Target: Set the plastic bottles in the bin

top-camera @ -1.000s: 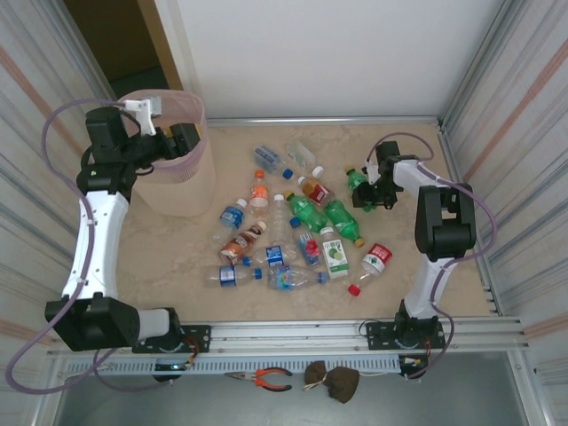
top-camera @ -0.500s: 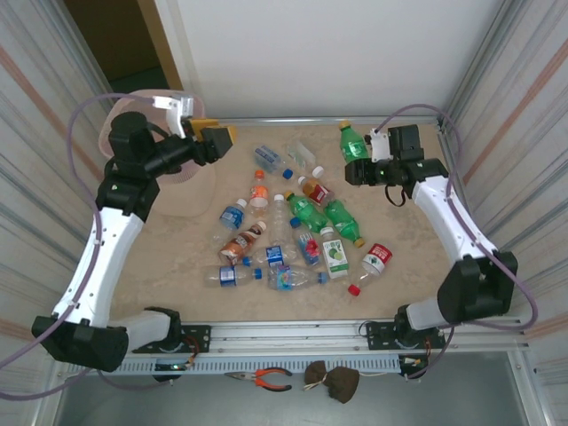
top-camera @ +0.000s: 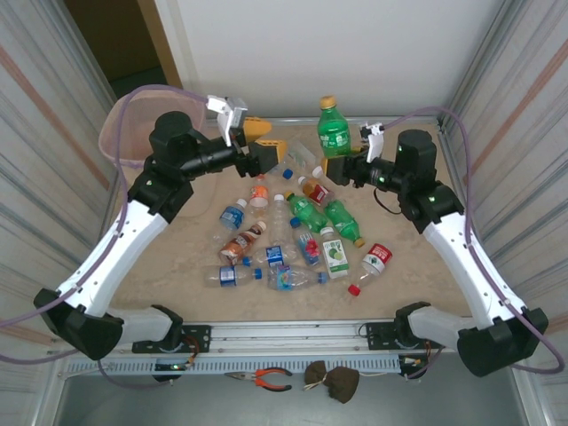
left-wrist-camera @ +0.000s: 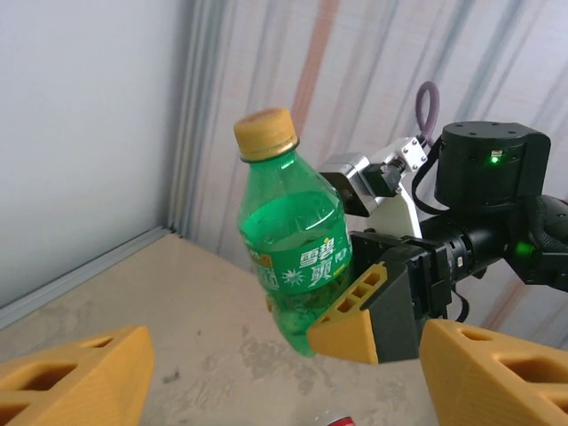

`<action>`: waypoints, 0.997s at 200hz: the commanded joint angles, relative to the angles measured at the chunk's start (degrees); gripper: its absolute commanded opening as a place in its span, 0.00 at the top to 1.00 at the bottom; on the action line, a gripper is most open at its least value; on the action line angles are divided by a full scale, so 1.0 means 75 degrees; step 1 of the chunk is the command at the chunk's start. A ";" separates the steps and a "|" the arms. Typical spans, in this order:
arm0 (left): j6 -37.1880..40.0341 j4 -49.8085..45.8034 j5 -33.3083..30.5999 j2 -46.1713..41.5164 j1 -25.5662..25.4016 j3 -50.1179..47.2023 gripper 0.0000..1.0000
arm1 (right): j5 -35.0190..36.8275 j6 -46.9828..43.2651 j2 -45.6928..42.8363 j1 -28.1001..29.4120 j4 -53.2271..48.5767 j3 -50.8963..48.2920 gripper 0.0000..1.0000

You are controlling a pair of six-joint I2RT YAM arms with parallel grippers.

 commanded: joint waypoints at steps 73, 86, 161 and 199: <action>0.0342 0.0900 0.0534 0.0436 -0.1094 0.0949 0.10 | -0.1011 0.0675 -0.0723 0.0987 0.1952 0.0157 0.36; 0.0264 0.1043 0.0735 0.0498 -0.1139 0.0997 0.10 | -0.1151 0.0681 -0.0733 0.1102 0.1950 0.0213 0.38; 0.0216 0.1488 0.2102 0.0869 -0.1431 0.1401 0.18 | -0.1663 0.0637 -0.0846 0.1804 0.2039 0.0448 0.41; 0.0571 0.1651 0.2408 0.0561 -0.1579 0.1164 0.24 | -0.1630 0.0775 -0.0867 0.2071 0.2019 0.0648 0.41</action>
